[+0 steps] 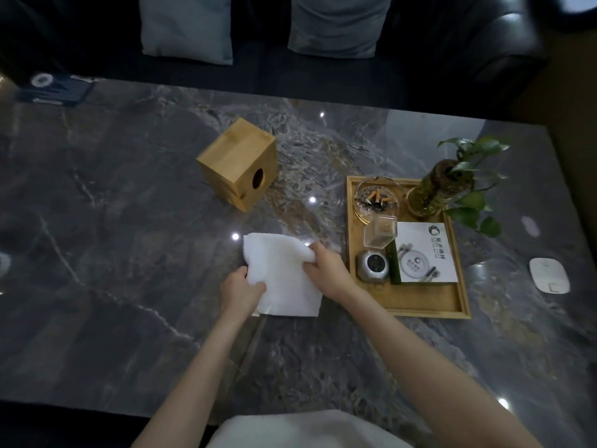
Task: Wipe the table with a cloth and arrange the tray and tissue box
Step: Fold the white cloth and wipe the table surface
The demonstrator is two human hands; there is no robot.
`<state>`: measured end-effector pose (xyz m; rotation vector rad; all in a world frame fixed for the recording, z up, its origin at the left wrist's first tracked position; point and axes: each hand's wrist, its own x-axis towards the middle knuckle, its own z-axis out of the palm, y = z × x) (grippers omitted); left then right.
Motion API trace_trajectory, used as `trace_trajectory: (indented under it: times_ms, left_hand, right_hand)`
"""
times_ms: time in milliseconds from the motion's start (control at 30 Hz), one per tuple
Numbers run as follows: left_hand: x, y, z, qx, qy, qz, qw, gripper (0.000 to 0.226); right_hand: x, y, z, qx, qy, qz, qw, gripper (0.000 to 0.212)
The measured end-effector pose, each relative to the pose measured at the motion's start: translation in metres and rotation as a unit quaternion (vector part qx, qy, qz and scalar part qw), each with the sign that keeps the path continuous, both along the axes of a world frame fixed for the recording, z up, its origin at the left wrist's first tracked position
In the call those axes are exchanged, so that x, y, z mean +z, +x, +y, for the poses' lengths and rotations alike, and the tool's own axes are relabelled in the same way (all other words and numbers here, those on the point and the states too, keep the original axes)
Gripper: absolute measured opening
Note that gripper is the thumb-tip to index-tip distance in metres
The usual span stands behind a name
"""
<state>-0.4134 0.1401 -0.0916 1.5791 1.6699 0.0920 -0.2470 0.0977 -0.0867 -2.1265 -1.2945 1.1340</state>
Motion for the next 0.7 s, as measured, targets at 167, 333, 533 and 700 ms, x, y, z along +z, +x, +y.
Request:
trace_trajectory:
  times_ms: [167,333,533,700]
  left_hand:
    - [0.023,0.009,0.001,-0.035,0.0,-0.035,0.999,0.013]
    - [0.064,0.032,-0.005,-0.08,-0.001,-0.104,0.991,0.019]
    - [0.109,0.092,-0.031,-0.108,-0.022,-0.257,0.96,0.025]
    - [0.131,0.156,-0.067,-0.118,-0.077,-0.378,0.915,0.035]
  right_hand:
    - [0.023,0.009,-0.012,-0.035,0.056,0.065,0.996,0.018]
    - [0.052,0.04,-0.03,-0.093,0.12,0.082,0.985,0.01]
    - [0.091,0.103,-0.075,-0.18,0.195,0.098,0.959,0.012]
    - [0.111,0.161,-0.122,-0.274,0.234,0.143,0.922,0.014]
